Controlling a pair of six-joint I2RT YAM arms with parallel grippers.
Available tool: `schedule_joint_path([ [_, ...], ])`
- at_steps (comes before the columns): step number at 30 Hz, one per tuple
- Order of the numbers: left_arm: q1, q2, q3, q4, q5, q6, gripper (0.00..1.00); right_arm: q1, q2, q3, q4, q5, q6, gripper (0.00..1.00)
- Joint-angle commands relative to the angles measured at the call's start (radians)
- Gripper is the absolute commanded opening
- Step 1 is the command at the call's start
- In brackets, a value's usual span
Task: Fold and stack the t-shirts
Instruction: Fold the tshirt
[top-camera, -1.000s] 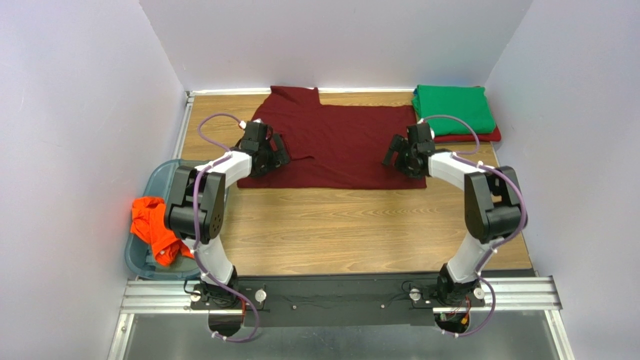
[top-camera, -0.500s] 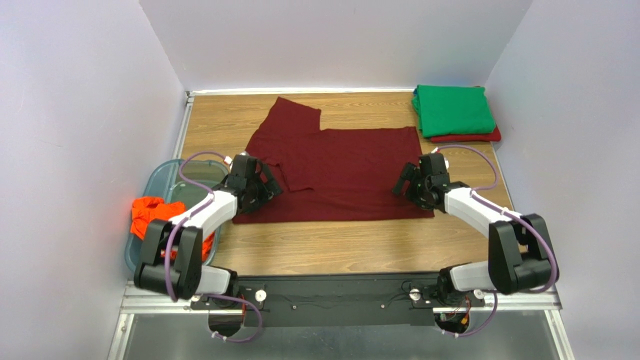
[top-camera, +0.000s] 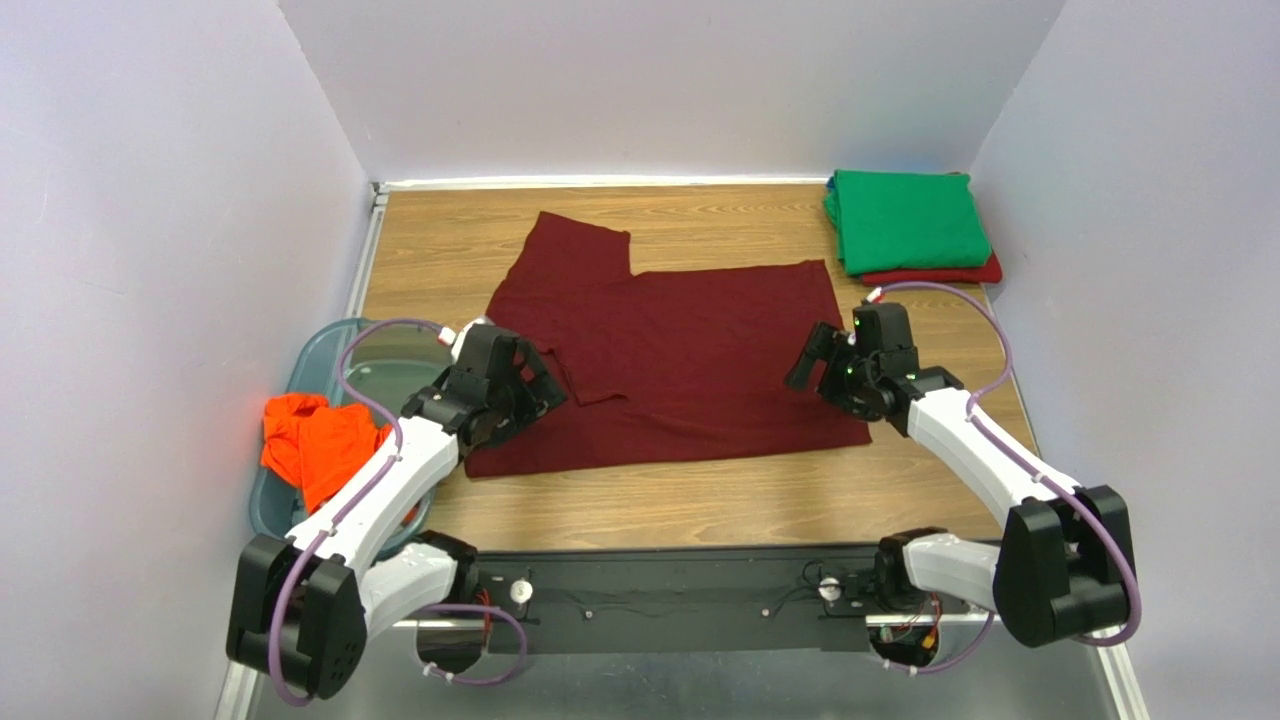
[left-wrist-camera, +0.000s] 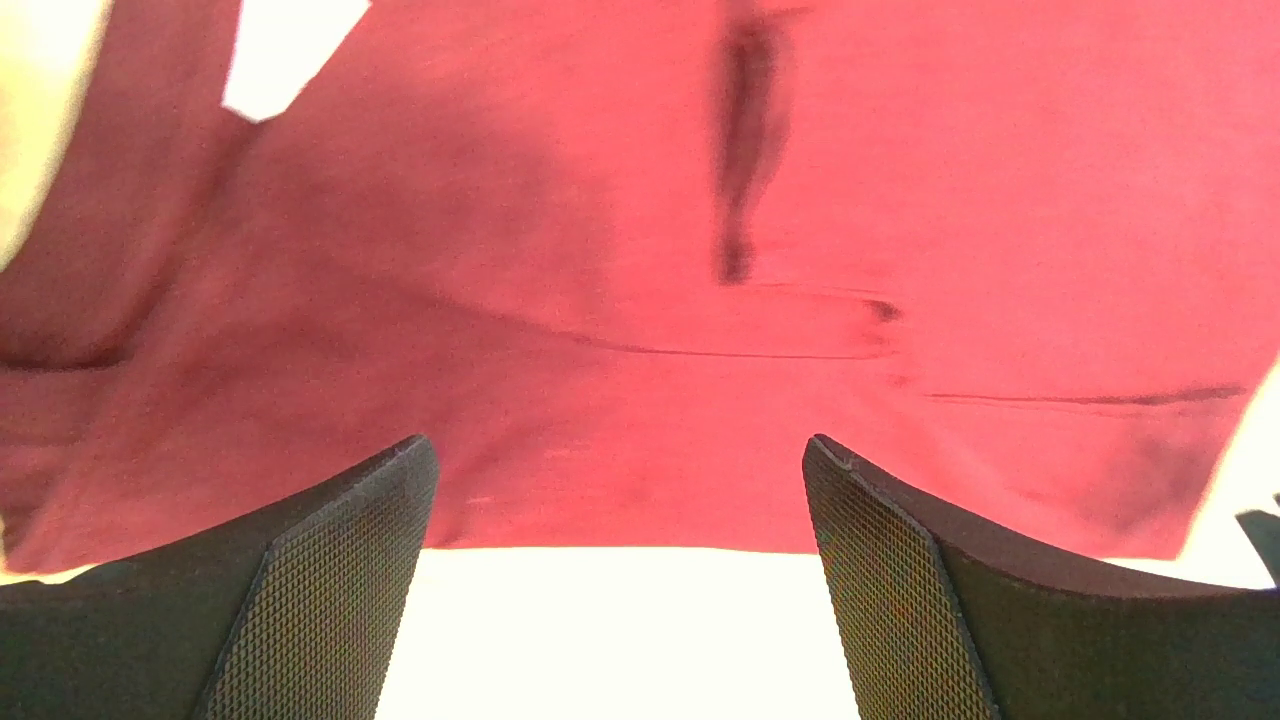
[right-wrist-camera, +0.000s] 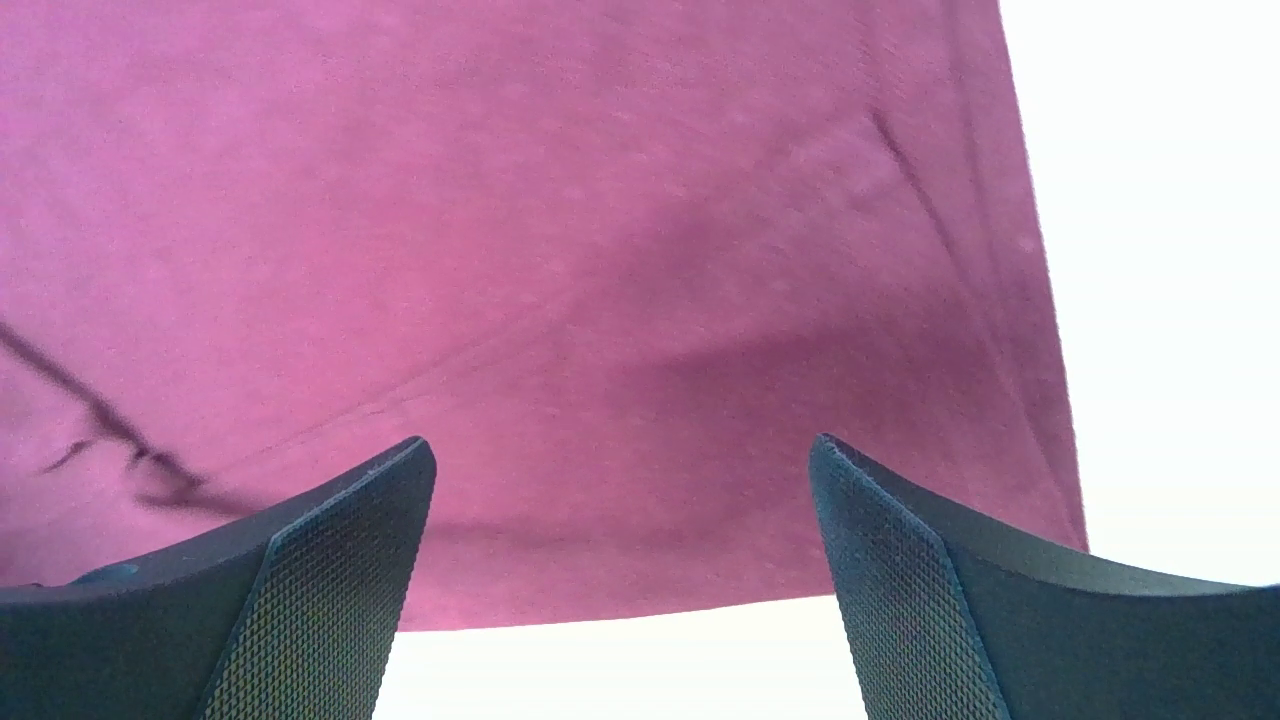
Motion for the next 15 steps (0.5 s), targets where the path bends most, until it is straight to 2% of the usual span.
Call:
schedule_joint_path([
  [1, -0.054, 0.021, 0.064, 0.067, -0.043, -0.016, 0.98, -0.001, -0.01, 0.049, -0.023, -0.056, -0.054, 1.0],
  [6, -0.096, 0.189, 0.107, 0.169, -0.009, 0.003, 0.98, -0.001, -0.012, 0.072, -0.023, -0.034, -0.071, 1.0],
  [9, -0.107, 0.269, 0.128, 0.201, -0.012, 0.016, 0.93, -0.002, -0.013, 0.069, -0.023, -0.026, -0.07, 1.0],
  [12, -0.107, 0.323, 0.136, 0.232, -0.012, 0.027, 0.84, -0.002, -0.016, 0.065, -0.023, -0.002, -0.067, 1.0],
  [15, -0.107, 0.367, 0.142, 0.252, 0.0, 0.038, 0.63, -0.002, -0.02, 0.063, -0.023, 0.006, -0.067, 1.0],
])
